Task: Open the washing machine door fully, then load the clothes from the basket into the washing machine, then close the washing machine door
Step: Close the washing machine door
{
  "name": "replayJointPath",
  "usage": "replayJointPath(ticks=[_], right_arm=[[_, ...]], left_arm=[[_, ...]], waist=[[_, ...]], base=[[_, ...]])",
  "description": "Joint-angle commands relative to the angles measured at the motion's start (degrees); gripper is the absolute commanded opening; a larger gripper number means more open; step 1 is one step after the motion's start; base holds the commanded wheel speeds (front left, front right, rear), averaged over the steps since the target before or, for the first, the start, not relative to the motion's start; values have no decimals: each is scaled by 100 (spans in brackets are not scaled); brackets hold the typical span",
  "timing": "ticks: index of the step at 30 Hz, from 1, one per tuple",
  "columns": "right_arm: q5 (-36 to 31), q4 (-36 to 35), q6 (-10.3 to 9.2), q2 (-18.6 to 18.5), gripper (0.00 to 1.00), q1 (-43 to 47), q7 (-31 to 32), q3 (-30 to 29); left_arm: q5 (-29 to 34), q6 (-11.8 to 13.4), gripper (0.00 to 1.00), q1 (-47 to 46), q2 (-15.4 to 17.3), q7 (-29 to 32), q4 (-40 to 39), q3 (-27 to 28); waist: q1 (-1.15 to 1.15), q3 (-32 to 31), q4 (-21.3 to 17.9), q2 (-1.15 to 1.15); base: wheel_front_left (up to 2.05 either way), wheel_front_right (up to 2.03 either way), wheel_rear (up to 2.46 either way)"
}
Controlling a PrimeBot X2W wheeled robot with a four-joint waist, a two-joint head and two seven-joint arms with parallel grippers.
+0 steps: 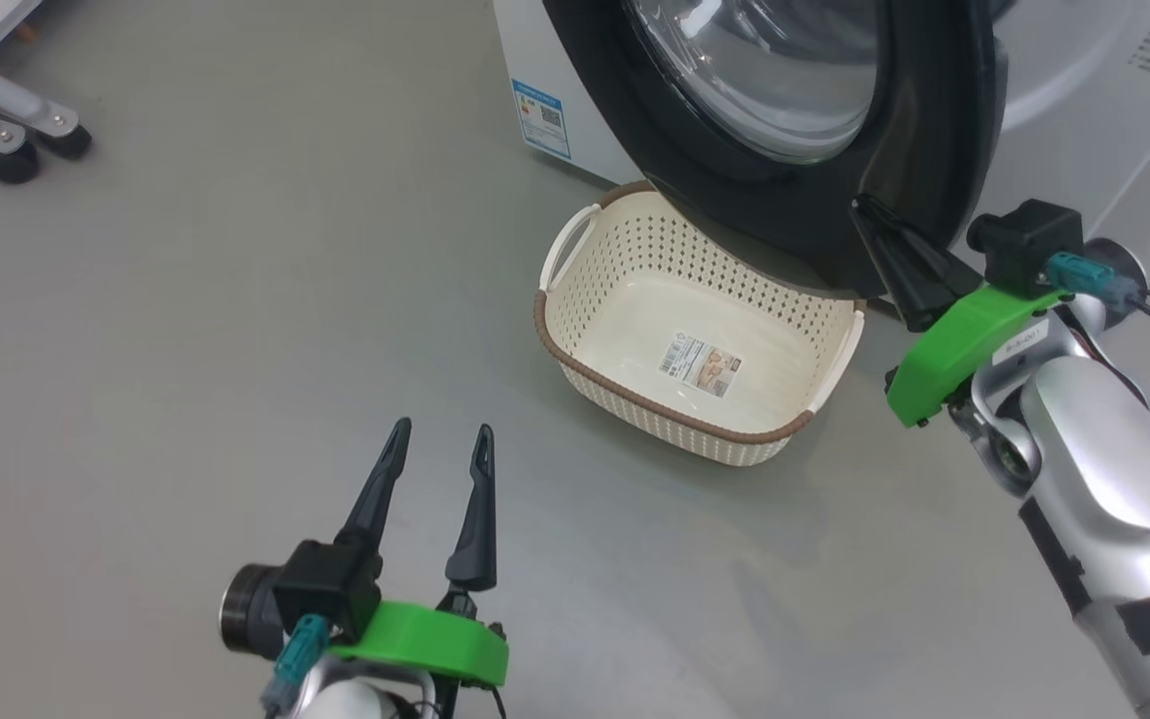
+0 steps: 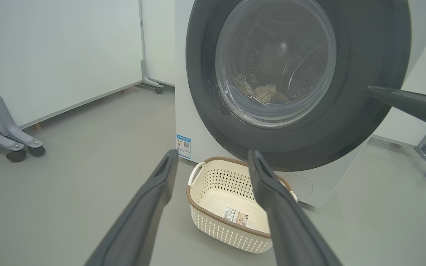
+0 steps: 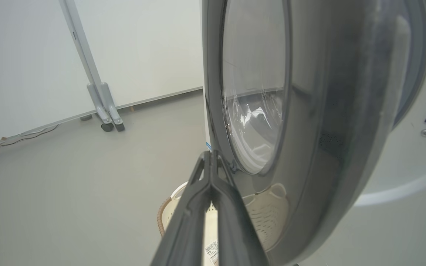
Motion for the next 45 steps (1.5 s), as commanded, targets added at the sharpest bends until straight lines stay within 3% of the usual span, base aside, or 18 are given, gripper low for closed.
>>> replayJointPath(ticks=[1,13,23,36,45], right_arm=[[43,-87,22,-26,0,-245,-74,88],[208,760,22,-189,0,-907,-338,254],[158,1227,22,-452,0,-1355,-409,-33],[-8,1793,22,-1204,0,-2274,-430,-535],[55,1915,22,-1439,0,-2768,-435,-579]], left_arm=[[67,41,100,-190,13,-77,-231,200],[153,107,100,-108,-36,-79,-422,303],[188,135,100,-119,-46,-79,-539,308],[79,507,100,-283,-47,-80,-750,-207],[108,754,100,-470,-47,-80,-758,-562]], waist=[[-1,21,5,0],[-1,146,10,0],[-1,328,20,0],[-1,756,46,0],[-1,903,50,0]], base=[[0,0,0],[0,0,0],[-1,-1,-1],[-12,-12,-12],[-7,-7,-7]])
